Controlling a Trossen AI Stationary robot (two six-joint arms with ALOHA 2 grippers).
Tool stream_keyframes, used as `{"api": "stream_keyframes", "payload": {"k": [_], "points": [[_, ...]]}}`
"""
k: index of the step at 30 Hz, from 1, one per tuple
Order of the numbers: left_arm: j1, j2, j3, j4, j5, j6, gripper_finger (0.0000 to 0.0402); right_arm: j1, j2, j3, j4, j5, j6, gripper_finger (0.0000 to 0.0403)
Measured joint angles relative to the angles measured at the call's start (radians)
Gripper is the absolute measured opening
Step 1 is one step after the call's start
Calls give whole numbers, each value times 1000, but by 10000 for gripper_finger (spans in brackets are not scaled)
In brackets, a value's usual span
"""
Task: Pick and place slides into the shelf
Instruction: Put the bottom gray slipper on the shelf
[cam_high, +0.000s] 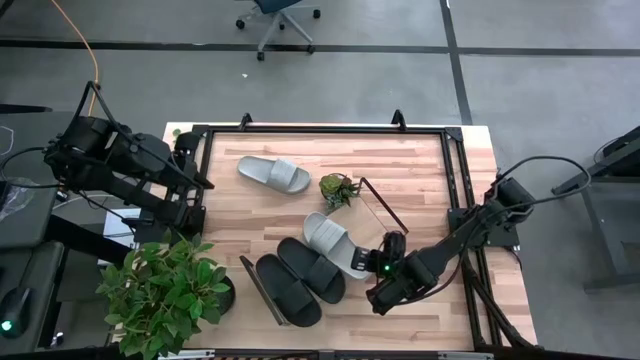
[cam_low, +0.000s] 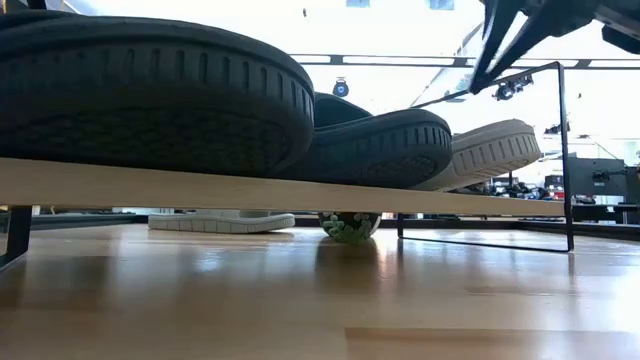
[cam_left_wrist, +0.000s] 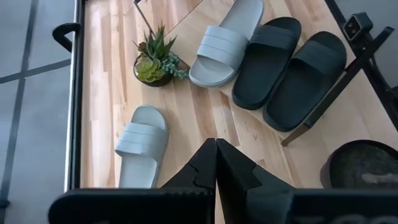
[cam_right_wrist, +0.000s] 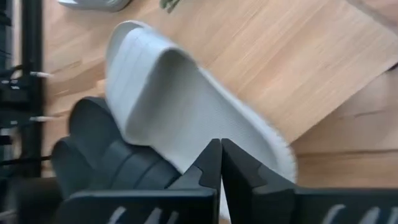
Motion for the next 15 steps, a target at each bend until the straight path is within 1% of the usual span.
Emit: {"api": "stream_keyframes", "payload": {"k": [3, 6, 9, 15], "points": [[0, 0, 0, 0, -4, 0, 1, 2, 0, 0, -43, -8, 0, 2], [0, 0, 0, 0, -4, 0, 1, 2, 0, 0, -91, -38, -8, 0], [0, 0, 0, 0, -4, 0, 1, 2, 1, -19, -95, -82, -23, 0], [0, 0, 0, 0, -4, 0, 1, 2, 1, -34, -99, -127, -81, 0]]}}
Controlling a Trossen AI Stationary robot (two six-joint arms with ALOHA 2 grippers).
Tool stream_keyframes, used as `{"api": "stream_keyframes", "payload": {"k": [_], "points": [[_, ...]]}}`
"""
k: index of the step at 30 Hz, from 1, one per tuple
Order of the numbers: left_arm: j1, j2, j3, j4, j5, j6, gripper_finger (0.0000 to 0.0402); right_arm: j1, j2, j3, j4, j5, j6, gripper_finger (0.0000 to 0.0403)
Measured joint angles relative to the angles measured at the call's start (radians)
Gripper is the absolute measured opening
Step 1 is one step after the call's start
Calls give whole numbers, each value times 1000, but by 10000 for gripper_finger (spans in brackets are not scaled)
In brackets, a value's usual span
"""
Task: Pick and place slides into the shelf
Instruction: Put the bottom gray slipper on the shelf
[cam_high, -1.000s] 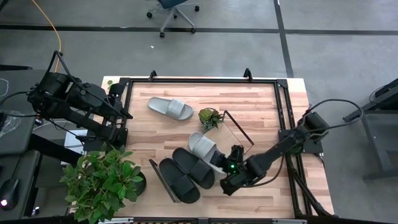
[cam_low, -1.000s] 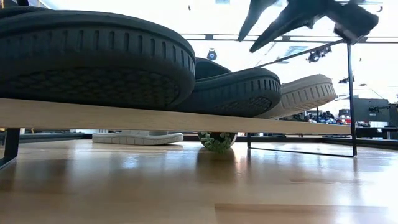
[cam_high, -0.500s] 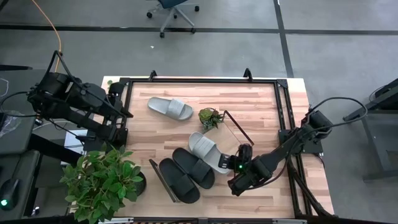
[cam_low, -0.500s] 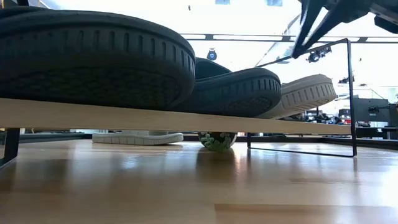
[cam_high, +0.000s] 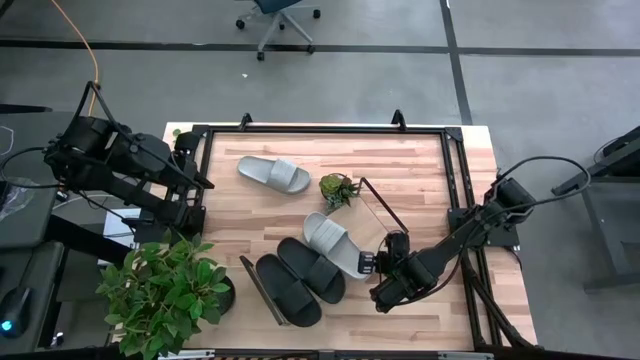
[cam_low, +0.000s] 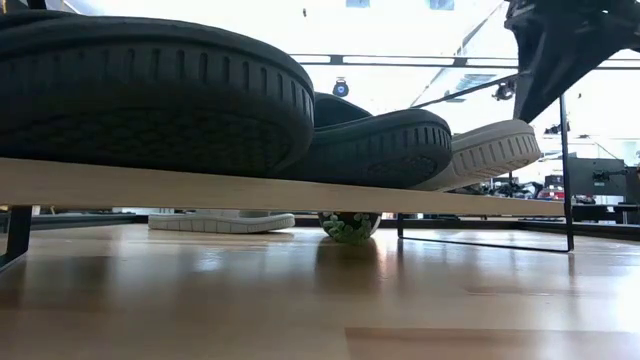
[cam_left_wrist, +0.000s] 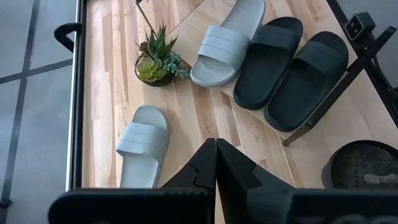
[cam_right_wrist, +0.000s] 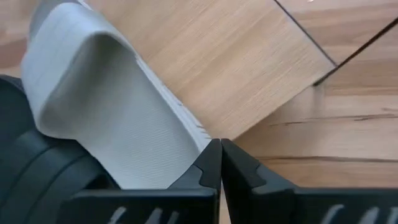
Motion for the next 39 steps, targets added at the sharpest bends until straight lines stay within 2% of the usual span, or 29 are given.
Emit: {"api": "stream_keyframes", "payload": {"k": [12, 16, 21, 25, 30, 35, 39], "points": [[0, 0, 0, 0, 0, 0, 1, -18, 0, 0, -19, -40, -202, 0], [0, 0, 0, 0, 0, -2, 1, -32, 4, -5, -16, -38, -208, 0], [0, 0, 0, 0, 0, -14, 1, -40, 8, -72, 121, -45, -218, 0], [0, 0, 0, 0, 0, -24, 1, -40, 8, -79, 139, -14, -200, 0], [0, 0, 0, 0, 0, -25, 1, -48, 8, -79, 149, -79, -245, 0], [0, 0, 0, 0, 0, -25, 1, -47, 8, -79, 218, -81, -310, 0], [0, 0, 0, 0, 0, -25, 1, -47, 8, -79, 207, -87, -300, 0]]}}
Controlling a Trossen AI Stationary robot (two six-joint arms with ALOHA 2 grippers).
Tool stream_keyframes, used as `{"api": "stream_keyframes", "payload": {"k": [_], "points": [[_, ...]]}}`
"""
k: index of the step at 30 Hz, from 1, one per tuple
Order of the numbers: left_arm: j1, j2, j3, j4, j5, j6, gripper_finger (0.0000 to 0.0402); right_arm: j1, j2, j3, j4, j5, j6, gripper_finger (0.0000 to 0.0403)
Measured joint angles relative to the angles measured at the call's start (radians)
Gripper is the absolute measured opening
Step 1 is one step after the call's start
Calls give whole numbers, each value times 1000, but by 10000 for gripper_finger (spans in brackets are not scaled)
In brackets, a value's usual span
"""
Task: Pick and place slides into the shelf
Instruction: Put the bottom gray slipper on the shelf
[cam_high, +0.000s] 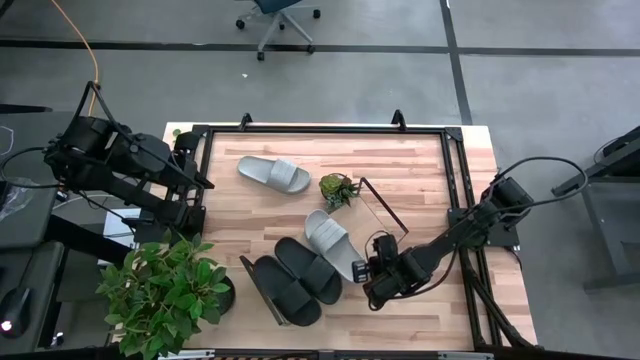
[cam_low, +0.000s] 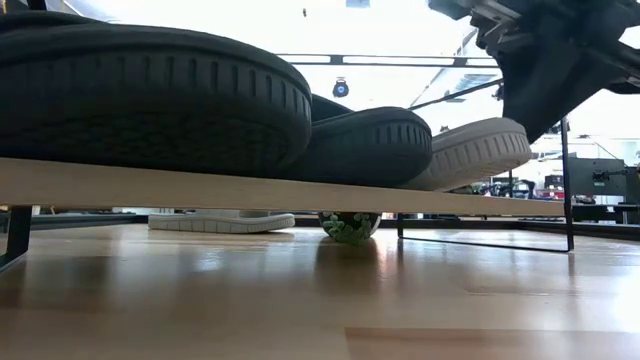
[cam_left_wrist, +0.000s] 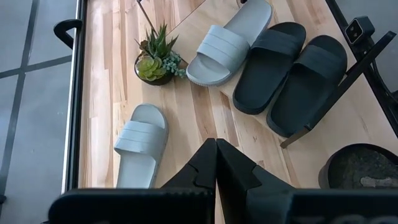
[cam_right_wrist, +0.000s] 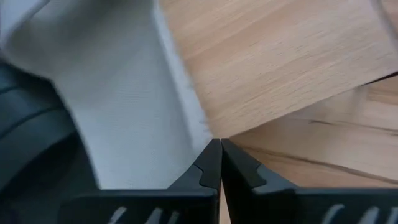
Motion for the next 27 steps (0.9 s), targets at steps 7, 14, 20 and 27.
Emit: {"api": "stream_keyframes", "payload": {"k": [7, 14, 20, 27], "points": [[0, 0, 0, 0, 0, 0, 1, 0, 0, 0, -91, -3, 73, 0], [0, 0, 0, -1, 0, 0, 1, 0, 0, 0, -4, -5, -10, 0], [0, 0, 0, -1, -7, 0, 1, 2, 0, 0, 1, -1, -11, 0], [0, 0, 0, -1, -17, 0, 1, 2, 0, 0, 11, -8, -38, 0]]}}
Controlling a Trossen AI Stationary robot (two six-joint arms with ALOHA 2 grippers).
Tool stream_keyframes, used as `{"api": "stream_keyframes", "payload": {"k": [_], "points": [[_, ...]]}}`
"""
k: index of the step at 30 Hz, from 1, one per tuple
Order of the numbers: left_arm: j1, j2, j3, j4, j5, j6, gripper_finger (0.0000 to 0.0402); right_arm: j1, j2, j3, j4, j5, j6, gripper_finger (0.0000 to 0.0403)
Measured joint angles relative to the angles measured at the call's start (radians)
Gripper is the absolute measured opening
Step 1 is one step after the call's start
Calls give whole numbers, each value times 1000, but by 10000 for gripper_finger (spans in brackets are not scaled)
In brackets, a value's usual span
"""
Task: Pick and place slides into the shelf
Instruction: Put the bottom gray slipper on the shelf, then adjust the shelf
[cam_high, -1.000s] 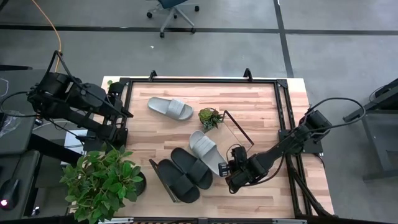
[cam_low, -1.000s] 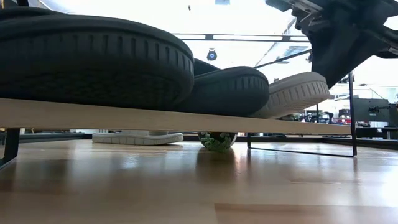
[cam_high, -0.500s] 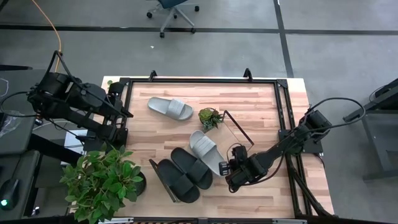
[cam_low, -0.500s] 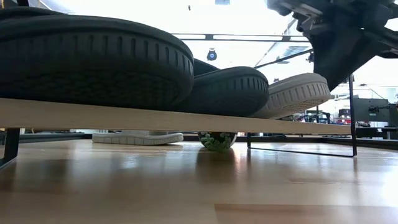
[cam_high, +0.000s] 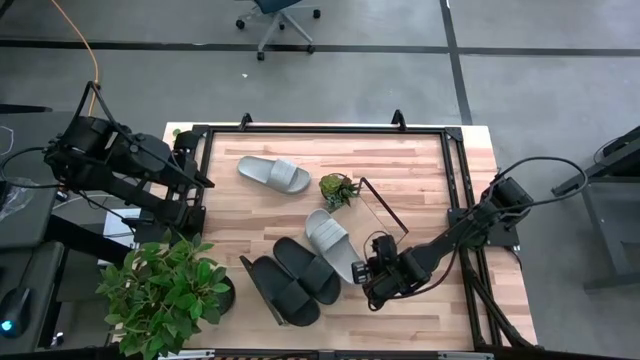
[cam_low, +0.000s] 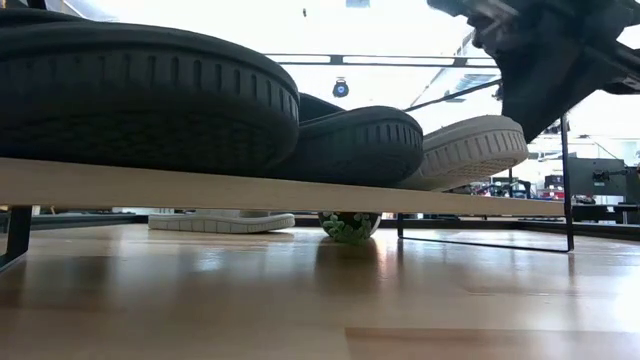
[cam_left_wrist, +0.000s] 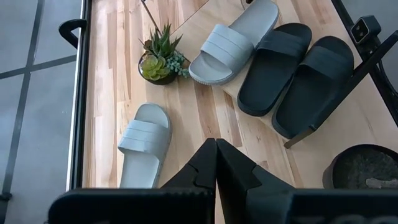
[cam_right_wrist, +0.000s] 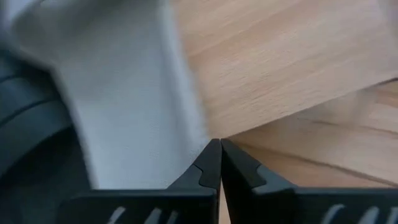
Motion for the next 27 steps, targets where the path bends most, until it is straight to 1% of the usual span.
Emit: {"api": "stream_keyframes", "payload": {"k": [3, 6, 11, 14, 19, 23, 27], "points": [[0, 0, 0, 0, -2, 0, 1, 0, 0, 0, -69, 56, 90, 0], [0, 0, 0, 0, -2, 0, 1, -15, 0, 0, -89, 109, 117, 0], [0, 0, 0, 0, -3, 0, 1, -86, 0, 0, -66, 147, 48, 0], [0, 0, 0, 0, -3, -1, 1, -142, 0, 0, -30, 151, -14, 0], [0, 0, 0, 1, -3, -11, 1, -218, -2, 0, -21, 179, -53, 0], [0, 0, 0, 0, -1, -26, 1, -242, -16, 0, 17, 176, -87, 0], [0, 0, 0, 0, 2, -27, 1, -227, -16, 0, 39, 182, -71, 0]]}}
